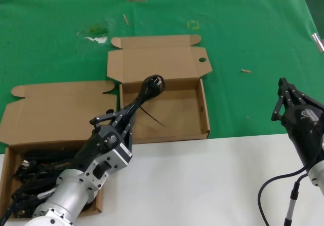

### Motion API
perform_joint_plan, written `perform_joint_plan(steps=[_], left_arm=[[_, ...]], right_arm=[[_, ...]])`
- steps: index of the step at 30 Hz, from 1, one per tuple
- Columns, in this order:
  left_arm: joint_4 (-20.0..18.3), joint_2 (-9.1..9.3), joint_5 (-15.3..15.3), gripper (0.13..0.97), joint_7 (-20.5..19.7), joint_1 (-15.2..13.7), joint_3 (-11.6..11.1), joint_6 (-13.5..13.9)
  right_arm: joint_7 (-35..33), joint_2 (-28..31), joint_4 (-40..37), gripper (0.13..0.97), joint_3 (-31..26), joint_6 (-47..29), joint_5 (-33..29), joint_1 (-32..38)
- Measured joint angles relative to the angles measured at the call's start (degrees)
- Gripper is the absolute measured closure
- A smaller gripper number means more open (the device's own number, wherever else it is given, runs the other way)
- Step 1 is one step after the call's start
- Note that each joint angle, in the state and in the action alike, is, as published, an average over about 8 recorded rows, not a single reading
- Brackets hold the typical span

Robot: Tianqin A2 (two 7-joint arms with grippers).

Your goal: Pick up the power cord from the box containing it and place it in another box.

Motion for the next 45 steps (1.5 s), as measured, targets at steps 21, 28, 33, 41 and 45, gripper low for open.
perform_joint_plan(steps=[21,28,33,41,45], left_arm=[[0.3,2.73,2.1,0.808,-1.0,-0.1,-2.3,2.3],[-3.8,1.77,0.2,0.707,-4.0,1.4,-3.4,4.4],[-9.0,0.21,-3.2,0.603,-8.6,2.7,-5.2,6.1],[-17.9,-2.42,-12.2,0.419,-21.6,3.8,-11.1,7.8],[-19.9,-3.05,-14.6,0.355,-25.3,4.1,-12.9,7.9]], right_arm=[[0.0,0.0,0.0,0.958,0.0,0.0,0.0,0.0],[0.0,0.0,0.0,0.958,0.0,0.0,0.0,0.0],[0.0,0.0,0.0,0.958,0.0,0.0,0.0,0.0],[0.0,0.0,0.0,0.958,0.0,0.0,0.0,0.0],[0.0,0.0,0.0,0.958,0.0,0.0,0.0,0.0]])
